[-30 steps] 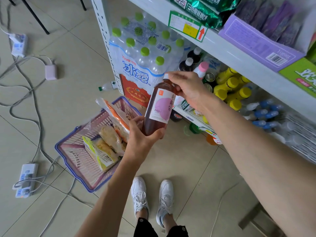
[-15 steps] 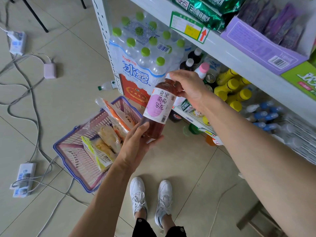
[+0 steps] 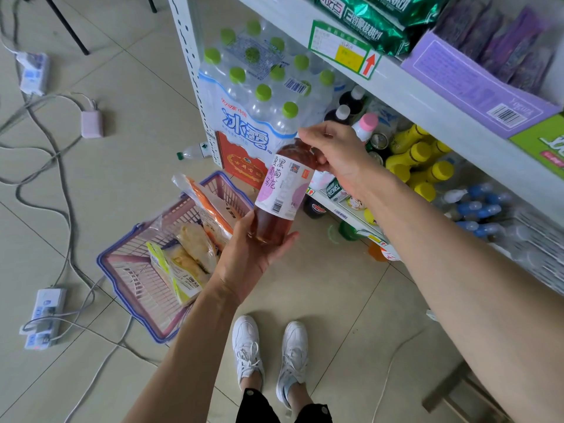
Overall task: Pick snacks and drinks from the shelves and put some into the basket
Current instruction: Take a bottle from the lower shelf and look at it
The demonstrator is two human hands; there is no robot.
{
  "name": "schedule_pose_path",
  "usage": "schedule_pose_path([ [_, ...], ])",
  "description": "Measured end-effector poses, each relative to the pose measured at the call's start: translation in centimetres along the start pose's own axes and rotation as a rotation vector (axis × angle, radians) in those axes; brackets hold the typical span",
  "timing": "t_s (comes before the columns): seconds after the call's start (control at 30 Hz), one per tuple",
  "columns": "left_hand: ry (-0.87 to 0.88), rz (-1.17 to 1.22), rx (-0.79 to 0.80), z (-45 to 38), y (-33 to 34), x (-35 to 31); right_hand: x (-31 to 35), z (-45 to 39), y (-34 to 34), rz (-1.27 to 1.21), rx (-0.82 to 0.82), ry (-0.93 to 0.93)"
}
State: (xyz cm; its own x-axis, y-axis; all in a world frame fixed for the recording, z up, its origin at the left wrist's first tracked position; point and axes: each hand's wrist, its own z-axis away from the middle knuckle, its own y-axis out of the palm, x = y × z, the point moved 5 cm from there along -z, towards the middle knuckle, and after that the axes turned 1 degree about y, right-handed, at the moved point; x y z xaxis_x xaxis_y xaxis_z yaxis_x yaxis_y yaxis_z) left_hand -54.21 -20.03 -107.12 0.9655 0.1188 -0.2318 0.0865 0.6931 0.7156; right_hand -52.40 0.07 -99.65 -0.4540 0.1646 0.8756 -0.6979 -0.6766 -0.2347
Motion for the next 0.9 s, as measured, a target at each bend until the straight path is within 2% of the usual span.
schedule_pose_path([
  [0.33, -0.004, -0.015, -0.040, -0.4, 0.1, -0.1, -0.3, -0.5, -0.2, -0.002, -0.021, -0.005],
  [0.57, -0.093, -0.135, -0.104, -1.0, -0.3, 0.5, -0.3, -0.8, -0.2, 0.035, -0.016, 0.004],
  [0.9, -0.170, -0.270, -0.059, -1.2, -0.2, 0.8, 0.4, -0.4, -0.2, 0.093, 0.057, -0.035],
])
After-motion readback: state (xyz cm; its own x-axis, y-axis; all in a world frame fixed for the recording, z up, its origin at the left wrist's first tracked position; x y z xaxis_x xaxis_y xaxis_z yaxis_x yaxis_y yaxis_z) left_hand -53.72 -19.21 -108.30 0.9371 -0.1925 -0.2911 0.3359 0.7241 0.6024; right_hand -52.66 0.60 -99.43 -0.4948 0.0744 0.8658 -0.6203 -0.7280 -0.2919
